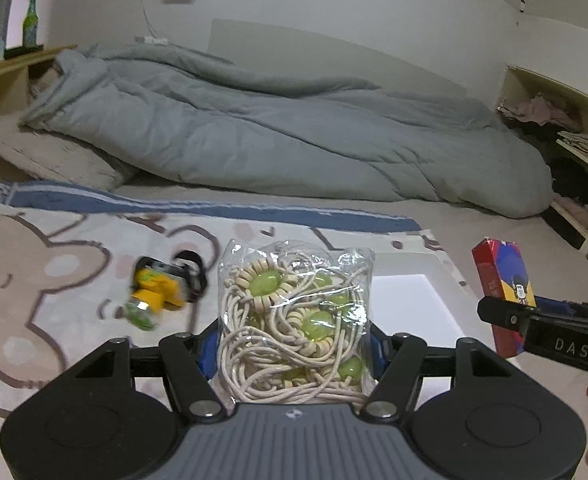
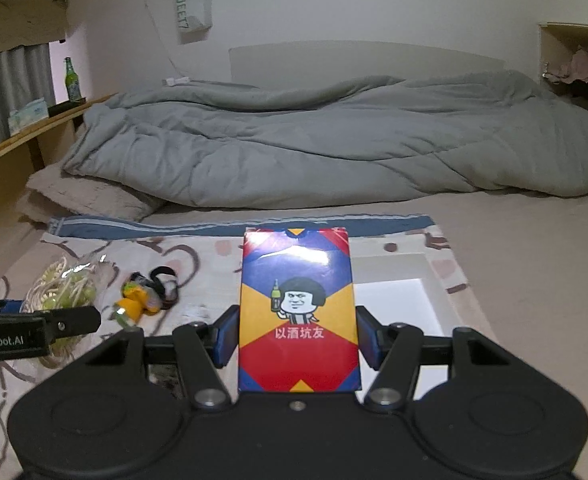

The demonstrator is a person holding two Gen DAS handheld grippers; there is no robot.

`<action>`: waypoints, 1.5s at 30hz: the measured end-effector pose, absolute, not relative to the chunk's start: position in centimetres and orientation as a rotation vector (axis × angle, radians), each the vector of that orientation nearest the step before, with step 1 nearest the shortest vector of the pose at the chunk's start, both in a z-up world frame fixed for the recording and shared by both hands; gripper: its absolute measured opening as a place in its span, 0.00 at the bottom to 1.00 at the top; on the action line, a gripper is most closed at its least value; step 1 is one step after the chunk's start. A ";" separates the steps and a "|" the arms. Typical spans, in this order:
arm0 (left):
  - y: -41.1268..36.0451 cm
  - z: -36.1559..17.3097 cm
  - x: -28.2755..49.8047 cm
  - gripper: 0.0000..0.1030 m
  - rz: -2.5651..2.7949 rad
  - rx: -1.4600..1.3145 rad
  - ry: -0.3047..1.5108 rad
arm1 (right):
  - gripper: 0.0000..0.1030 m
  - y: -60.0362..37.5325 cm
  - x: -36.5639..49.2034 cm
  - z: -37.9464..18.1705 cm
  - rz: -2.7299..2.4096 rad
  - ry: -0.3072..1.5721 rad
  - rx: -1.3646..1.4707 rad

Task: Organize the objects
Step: 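Carry the card pack with the right gripper while the left gripper carries the cord bag toward the white tray, then lower the card pack into the tray and open the right gripper while the left gripper releases the cord bag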

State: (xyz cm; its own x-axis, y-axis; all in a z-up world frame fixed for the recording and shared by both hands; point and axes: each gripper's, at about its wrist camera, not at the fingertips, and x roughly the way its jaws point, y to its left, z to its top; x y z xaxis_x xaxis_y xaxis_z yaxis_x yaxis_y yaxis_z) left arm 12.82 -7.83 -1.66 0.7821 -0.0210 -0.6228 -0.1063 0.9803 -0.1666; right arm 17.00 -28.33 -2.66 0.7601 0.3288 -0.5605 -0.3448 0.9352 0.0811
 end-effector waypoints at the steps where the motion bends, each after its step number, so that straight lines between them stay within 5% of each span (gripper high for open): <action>1: -8.3 -1.8 13.2 0.65 0.041 -0.199 0.678 | 0.58 -28.8 17.2 -2.8 0.362 0.606 -0.025; 23: -15.1 -10.3 20.1 0.65 -0.039 -0.450 0.843 | 0.58 -33.7 22.3 -8.0 0.261 0.775 0.043; 27: -14.9 -11.8 20.5 0.87 -0.024 -0.490 0.875 | 0.58 -34.1 22.8 -9.0 0.247 0.805 0.033; 45: -13.4 -13.8 21.6 0.87 0.080 -0.321 0.983 | 0.59 -33.7 23.7 -12.8 0.252 0.925 0.010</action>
State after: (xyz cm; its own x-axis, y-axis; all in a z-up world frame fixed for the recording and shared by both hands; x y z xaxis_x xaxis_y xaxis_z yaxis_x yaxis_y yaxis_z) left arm 21.55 -13.36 -13.81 0.5559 -0.0782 -0.8276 -0.2104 0.9499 -0.2311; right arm 23.65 -33.66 -12.76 0.5749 0.2198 -0.7881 -0.2110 0.9705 0.1167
